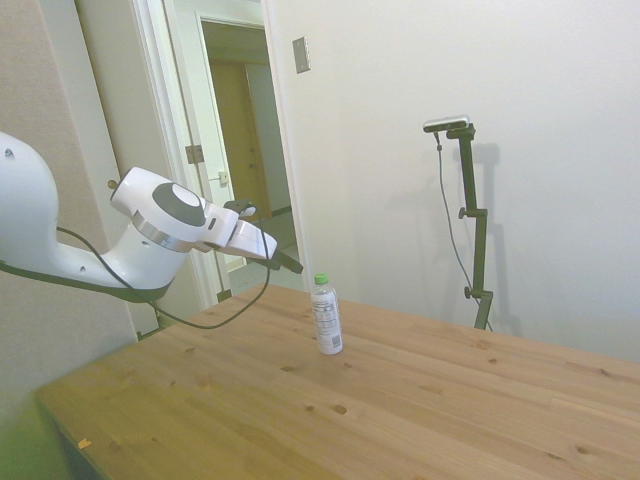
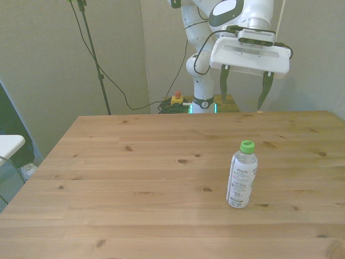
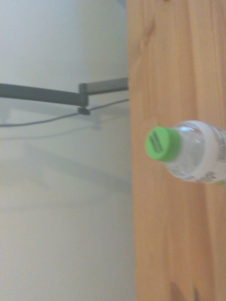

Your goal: Stand the water bottle

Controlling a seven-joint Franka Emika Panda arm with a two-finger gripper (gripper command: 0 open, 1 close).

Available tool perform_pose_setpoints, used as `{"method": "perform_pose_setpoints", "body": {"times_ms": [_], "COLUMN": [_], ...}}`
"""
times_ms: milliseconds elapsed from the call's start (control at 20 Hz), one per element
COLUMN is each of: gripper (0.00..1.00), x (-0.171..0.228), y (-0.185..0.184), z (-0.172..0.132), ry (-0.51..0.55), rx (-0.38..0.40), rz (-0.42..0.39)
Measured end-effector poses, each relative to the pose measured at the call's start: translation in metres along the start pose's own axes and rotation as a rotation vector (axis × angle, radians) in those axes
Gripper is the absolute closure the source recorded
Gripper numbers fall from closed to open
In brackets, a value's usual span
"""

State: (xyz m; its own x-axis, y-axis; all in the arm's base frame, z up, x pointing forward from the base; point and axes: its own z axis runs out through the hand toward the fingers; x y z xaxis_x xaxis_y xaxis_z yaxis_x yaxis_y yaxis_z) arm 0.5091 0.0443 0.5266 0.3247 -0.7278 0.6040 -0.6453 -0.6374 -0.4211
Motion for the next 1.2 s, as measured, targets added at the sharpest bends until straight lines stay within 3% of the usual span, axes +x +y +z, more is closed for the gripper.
{"method": "perform_pose_setpoints", "body": {"times_ms": [200, 500, 700, 900, 1200], "gripper": [0.00, 0.00, 0.00, 0.00, 0.00], "x": [0.006, 0.035, 0.031, 0.031, 0.037], "y": [0.010, 0.033, 0.043, 0.051, 0.062], "z": [-0.010, -0.009, 0.001, -0.003, -0.007], "ry": [-0.151, -0.360, -0.485, -0.622, -0.641], "rx": [-0.106, -0.199, -0.231, -0.212, -0.269], "rz": [-0.080, -0.186, -0.278, -0.314, -0.340]}}
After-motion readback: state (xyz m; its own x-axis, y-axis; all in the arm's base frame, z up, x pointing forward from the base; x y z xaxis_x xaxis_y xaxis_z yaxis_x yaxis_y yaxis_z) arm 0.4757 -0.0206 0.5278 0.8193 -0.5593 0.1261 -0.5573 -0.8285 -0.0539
